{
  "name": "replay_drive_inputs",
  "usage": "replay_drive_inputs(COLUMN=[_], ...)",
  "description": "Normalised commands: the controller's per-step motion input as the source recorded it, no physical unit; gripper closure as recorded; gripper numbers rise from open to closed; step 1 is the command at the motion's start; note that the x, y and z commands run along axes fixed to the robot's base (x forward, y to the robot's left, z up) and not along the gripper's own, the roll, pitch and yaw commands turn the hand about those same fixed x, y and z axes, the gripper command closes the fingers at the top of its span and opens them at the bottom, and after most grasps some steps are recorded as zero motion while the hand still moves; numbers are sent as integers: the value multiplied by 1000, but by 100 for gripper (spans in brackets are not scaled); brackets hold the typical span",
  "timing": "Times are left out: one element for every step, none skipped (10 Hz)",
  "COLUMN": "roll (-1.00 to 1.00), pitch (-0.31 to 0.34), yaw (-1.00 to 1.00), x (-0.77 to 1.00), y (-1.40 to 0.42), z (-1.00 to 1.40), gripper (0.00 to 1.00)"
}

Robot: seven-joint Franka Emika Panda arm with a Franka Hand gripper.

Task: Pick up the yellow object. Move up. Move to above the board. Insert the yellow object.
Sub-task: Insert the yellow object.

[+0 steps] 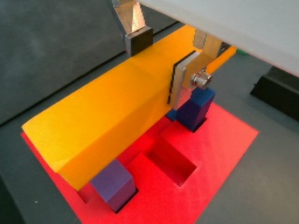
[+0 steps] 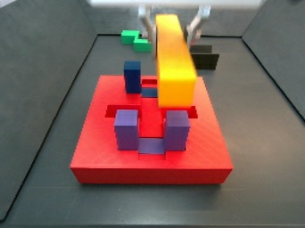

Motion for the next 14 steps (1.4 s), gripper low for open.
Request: replay_drive_inputs(roll=[179, 107, 27, -179, -166, -47, -4, 0, 0, 3, 0, 0, 0, 0], pitch=[0, 0, 0, 0, 0, 0, 0, -1, -51, -46, -77, -91, -61, -36], yaw=[20, 9, 0, 14, 40, 17, 29, 0, -26, -63, -71, -80, 0, 17], x=[0, 0, 0, 0, 31, 0, -29, -180, -291, -331, -371, -409, -166, -23], y=[-97, 0, 154, 277, 160, 0, -46, -83, -111, -89, -86, -69, -11, 0], z=[-551, -434, -214, 137, 117, 0, 0, 0, 0, 0, 0, -11, -34, -97], gripper=[100, 100, 100, 100, 100, 100, 100, 100, 100, 100, 100, 100, 100, 100])
